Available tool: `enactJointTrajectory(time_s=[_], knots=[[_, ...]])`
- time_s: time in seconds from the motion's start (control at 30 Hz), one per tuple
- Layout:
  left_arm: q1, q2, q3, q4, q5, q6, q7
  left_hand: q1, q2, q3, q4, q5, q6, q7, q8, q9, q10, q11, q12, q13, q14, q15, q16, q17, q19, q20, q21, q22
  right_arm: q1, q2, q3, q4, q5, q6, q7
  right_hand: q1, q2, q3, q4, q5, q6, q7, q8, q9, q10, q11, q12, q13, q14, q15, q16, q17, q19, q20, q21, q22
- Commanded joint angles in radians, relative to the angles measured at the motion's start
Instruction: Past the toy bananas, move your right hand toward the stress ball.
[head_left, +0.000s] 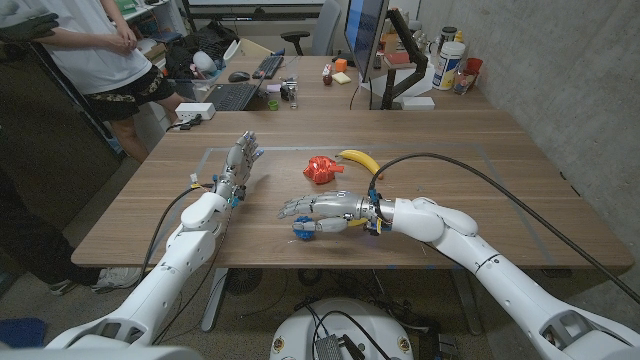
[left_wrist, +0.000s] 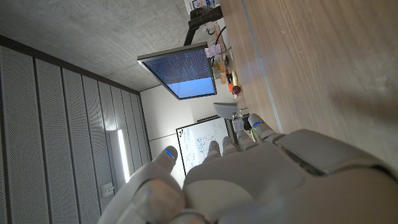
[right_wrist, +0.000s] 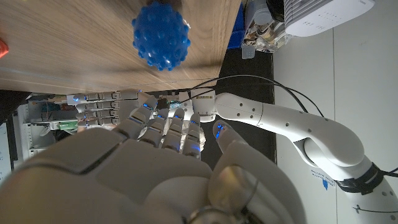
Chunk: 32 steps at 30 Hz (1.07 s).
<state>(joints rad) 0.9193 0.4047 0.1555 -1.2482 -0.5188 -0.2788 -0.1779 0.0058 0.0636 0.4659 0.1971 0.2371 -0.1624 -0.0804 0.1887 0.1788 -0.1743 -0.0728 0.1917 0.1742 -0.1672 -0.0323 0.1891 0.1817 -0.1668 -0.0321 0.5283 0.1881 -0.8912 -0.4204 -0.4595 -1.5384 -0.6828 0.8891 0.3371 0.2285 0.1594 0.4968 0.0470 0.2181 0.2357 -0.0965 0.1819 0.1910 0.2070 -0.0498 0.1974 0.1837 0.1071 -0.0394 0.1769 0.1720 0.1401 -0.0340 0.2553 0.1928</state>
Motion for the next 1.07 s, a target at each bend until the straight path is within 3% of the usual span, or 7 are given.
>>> enactJointTrajectory(time_s=[0.03, 0.4, 0.73, 1.07], knots=[[0.018, 0.007, -0.003, -0.026, 0.007, 0.004, 0.007, -0.002, 0.120, -0.002, -0.001, 0.007, -0.001, -0.006, 0.000, 0.004, -0.037, 0.001, 0.005, 0.006, -0.052, -0.009, 0.002, 0.002, -0.056, -0.025, -0.002, 0.003, 0.001, -0.001, -0.010, -0.001, -0.020, 0.000, -0.015, 0.006, 0.025, 0.010, -0.003, 0.001, -0.009, 0.000, 0.006, 0.002, -0.003, -0.002, 0.005, 0.002, -0.004, -0.039, 0.004, 0.000, 0.010, -0.084, -0.002, 0.004], [0.027, 0.013, -0.003, -0.034, 0.006, 0.009, 0.004, -0.002, 0.120, -0.002, -0.001, 0.007, 0.002, -0.005, 0.001, 0.005, -0.036, 0.003, 0.005, 0.006, -0.051, -0.010, 0.003, 0.002, -0.055, -0.025, -0.003, 0.003, -0.005, 0.000, -0.019, -0.006, -0.045, -0.011, -0.031, 0.039, 0.019, 0.026, -0.033, 0.003, -0.019, 0.000, 0.006, 0.001, -0.005, 0.000, 0.006, 0.001, -0.002, -0.035, 0.001, -0.005, 0.021, -0.071, -0.001, 0.002], [0.029, 0.019, -0.011, -0.025, 0.001, 0.006, -0.005, -0.002, 0.120, -0.002, -0.001, 0.007, 0.004, -0.005, 0.001, 0.005, -0.036, 0.002, 0.005, 0.006, -0.051, -0.009, 0.002, 0.002, -0.055, -0.025, -0.004, 0.003, 0.017, 0.009, -0.042, 0.014, -0.064, -0.010, -0.041, 0.064, 0.015, 0.037, -0.057, 0.003, -0.022, 0.000, 0.006, 0.000, -0.006, 0.001, 0.007, 0.001, 0.003, -0.030, 0.000, -0.007, 0.029, -0.065, -0.001, 0.000], [0.024, 0.018, -0.017, -0.010, 0.003, -0.004, -0.005, -0.003, 0.120, -0.003, -0.001, 0.007, 0.005, -0.005, 0.001, 0.005, -0.036, 0.004, 0.005, 0.006, -0.051, -0.009, 0.002, 0.002, -0.055, -0.025, -0.005, 0.003, 0.054, 0.017, -0.067, 0.050, -0.072, 0.005, -0.048, 0.103, 0.010, 0.053, -0.096, 0.001, -0.032, -0.007, 0.006, -0.001, -0.010, 0.001, 0.006, 0.001, 0.009, -0.029, 0.000, -0.008, 0.038, -0.053, -0.002, -0.003]])
